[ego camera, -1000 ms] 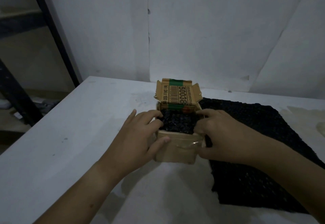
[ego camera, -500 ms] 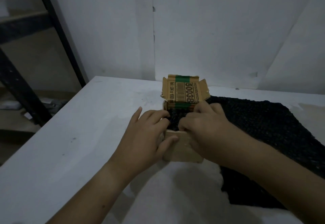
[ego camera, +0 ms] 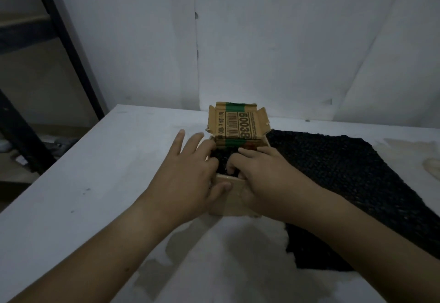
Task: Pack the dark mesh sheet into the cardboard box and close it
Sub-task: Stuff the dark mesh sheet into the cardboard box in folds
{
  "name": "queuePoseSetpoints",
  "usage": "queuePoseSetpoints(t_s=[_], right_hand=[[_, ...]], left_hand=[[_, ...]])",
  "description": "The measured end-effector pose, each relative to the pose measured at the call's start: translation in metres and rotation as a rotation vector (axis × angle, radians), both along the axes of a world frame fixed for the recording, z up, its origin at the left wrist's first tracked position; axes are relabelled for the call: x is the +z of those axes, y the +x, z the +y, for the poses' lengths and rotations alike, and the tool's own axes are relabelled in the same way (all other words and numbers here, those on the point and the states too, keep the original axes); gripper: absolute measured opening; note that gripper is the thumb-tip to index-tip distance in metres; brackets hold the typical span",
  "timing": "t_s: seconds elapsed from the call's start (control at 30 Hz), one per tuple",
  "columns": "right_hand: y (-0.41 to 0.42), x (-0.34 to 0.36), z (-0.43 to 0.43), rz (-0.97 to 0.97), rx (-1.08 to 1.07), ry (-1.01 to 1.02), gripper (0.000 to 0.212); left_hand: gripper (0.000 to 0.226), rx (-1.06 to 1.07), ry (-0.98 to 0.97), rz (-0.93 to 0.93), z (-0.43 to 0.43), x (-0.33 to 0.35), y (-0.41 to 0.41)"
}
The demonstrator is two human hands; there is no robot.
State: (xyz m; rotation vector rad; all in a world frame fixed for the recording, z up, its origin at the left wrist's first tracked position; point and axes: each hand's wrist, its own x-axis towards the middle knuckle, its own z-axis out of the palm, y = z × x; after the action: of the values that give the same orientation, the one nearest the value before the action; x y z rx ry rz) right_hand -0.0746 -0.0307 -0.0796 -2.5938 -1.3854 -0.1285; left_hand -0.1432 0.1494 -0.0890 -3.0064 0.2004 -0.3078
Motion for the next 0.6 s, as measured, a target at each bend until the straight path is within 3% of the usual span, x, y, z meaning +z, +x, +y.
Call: queuePoseSetpoints(t_s=[0.17, 0.23, 0.3, 0.4, 0.53, 0.6], right_hand=[[-0.01, 0.003, -0.018, 0.22, -0.04, 0.372, 0.034], [-0.007, 0.01, -0.027, 0.094, -0.131, 0.429, 0.034], [0.003, 0.018, -0.031, -0.077, -0.213, 0.277, 0.033], [0.02, 0.028, -0.031, 0.002, -0.249, 0.03, 0.024], [0.042, 0.048, -0.012, 0.093, -0.218, -0.24, 0.036], [0.051, 0.056, 0.003, 0.079, -0.236, -0.39, 0.039]], left_hand=[[0.073, 0.022, 0.074, 0.184, -0.007, 0.012, 0.017], [0.076, 0.007, 0.115, 0.221, -0.012, 0.013, 0.024], [0.081, -0.003, 0.106, 0.226, -0.013, 0.013, 0.025], [0.077, -0.016, 0.004, 0.227, -0.006, 0.016, 0.026], [0.033, 0.031, -0.23, 0.383, 0.005, 0.033, 0.044], [0.049, 0.099, -0.179, 0.528, 0.004, 0.047, 0.065]])
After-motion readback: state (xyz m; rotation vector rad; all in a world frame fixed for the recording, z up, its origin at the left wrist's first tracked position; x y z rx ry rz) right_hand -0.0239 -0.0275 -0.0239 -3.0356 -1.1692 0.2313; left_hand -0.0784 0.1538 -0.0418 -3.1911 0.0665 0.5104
